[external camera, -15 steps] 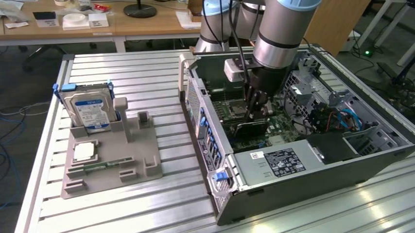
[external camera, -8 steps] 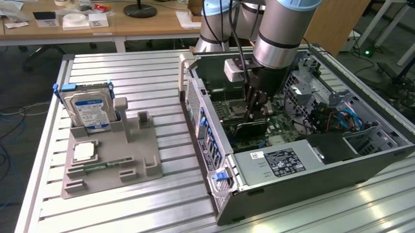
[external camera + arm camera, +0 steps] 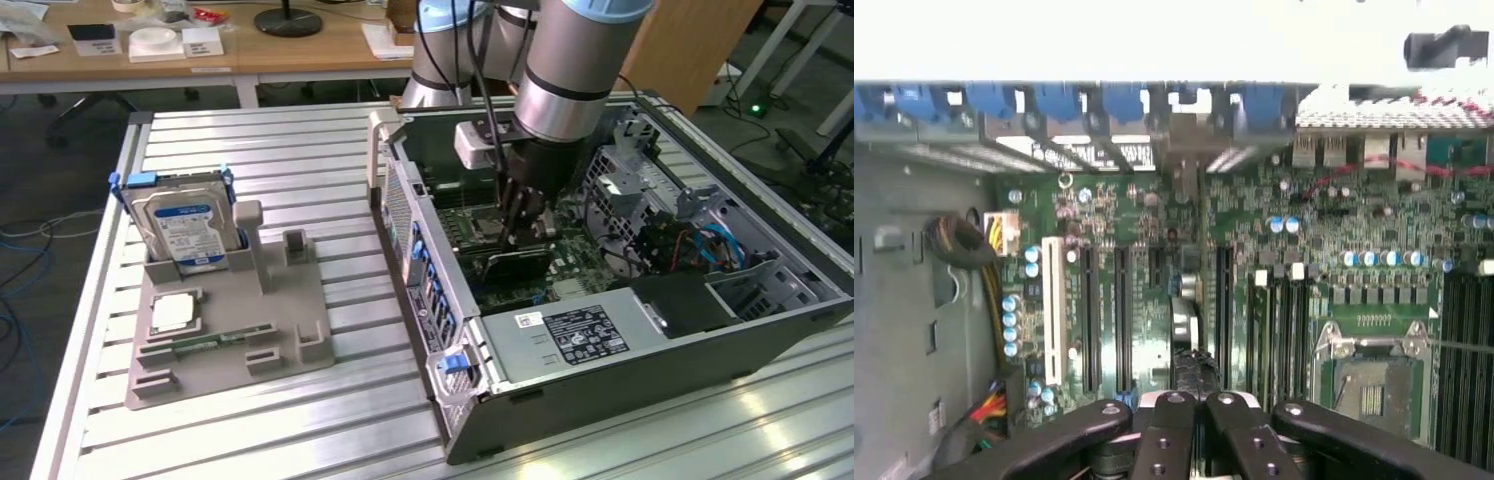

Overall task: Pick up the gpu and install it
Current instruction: 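Press down on the gpu until it lock into place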

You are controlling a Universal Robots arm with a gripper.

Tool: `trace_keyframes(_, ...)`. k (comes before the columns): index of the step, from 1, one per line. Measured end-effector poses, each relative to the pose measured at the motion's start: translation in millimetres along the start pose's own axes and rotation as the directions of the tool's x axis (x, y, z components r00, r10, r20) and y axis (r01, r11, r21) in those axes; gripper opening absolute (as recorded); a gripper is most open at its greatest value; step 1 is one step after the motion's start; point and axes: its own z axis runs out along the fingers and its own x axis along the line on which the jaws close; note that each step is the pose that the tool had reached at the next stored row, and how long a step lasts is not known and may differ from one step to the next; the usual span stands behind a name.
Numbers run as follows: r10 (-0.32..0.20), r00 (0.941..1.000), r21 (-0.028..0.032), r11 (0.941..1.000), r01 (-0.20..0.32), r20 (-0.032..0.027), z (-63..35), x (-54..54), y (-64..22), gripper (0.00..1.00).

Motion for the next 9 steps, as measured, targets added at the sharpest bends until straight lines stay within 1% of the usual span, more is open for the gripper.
trace_keyframes(5,-0.001,1.0,0.0001,1.0,0.001,-0.0003,0.2,0.2,11.0,0.11)
trace_keyframes(7,-0.002,1.0,-0.0004,1.0,0.002,-0.0004,0.6,0.3,17.2,0.11)
trace_keyframes(9,-0.006,1.0,-0.001,1.0,0.006,-0.0003,0.9,0.3,20.4,0.11)
